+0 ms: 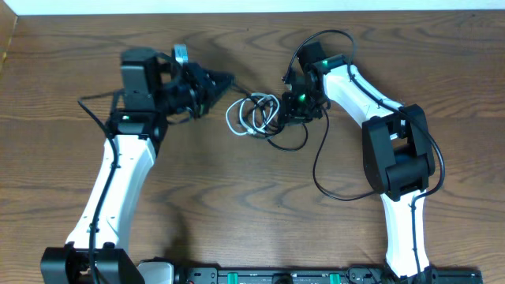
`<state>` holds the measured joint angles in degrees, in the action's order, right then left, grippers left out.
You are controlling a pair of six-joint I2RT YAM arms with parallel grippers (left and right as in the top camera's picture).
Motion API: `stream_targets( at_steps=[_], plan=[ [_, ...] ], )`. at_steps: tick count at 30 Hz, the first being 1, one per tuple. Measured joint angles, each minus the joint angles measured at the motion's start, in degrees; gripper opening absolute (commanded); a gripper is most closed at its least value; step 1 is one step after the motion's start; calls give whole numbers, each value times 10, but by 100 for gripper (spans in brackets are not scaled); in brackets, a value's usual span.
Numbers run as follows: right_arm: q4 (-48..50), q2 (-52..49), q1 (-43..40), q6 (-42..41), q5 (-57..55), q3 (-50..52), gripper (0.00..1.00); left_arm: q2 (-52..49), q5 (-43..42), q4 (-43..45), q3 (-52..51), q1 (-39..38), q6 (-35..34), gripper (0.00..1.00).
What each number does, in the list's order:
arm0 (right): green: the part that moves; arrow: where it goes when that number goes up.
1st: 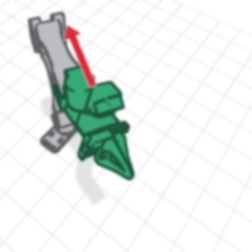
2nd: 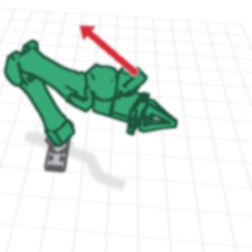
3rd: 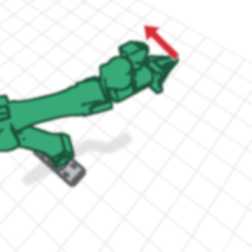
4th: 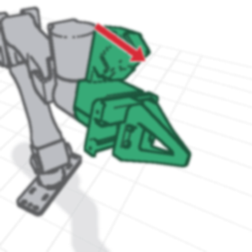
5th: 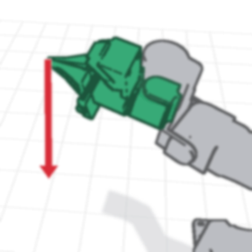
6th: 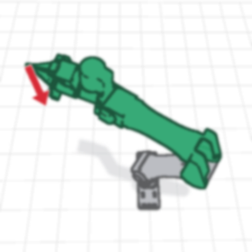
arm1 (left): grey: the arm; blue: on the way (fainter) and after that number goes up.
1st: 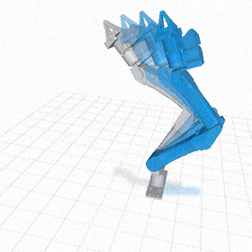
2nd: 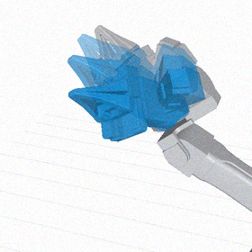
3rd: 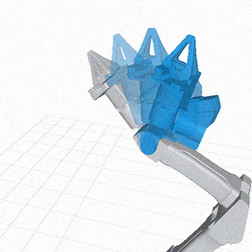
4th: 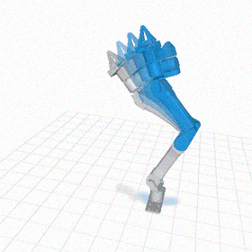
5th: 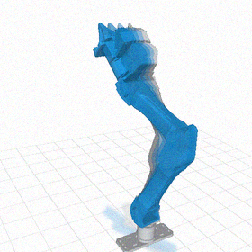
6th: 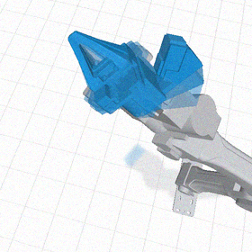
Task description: Untangle cables
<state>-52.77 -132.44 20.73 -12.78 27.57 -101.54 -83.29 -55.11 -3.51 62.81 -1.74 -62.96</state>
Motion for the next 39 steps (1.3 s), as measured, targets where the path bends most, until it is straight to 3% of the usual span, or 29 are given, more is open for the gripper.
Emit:
stream_targets(
  at_steps=[8,16,19,22,24,28,32,36,39],
  plan=[
    [-4,3,-15,0,-18,0,22,-2,-163,154,-3,66,-66,7],
    [-17,6,-65,0,-12,0,29,-6,-282,393,-9,164,-235,8],
    [-22,7,-72,0,-8,0,39,-7,-304,436,-9,187,-286,7],
    [-24,8,-73,2,-10,0,60,-7,-313,438,-9,210,-305,7],
    [-24,9,-74,3,-16,0,67,-7,-316,439,-9,221,-305,7],
    [-27,12,-82,24,0,0,71,-7,-319,438,-9,227,-290,7],
    [-60,12,-97,101,75,-3,72,-6,-318,387,-7,222,-252,8],
    [-69,21,-105,140,97,-10,77,-5,-313,265,-2,202,-181,8],
    [-76,52,-107,163,86,-10,86,-6,-288,110,6,175,-92,7]
  ],
)
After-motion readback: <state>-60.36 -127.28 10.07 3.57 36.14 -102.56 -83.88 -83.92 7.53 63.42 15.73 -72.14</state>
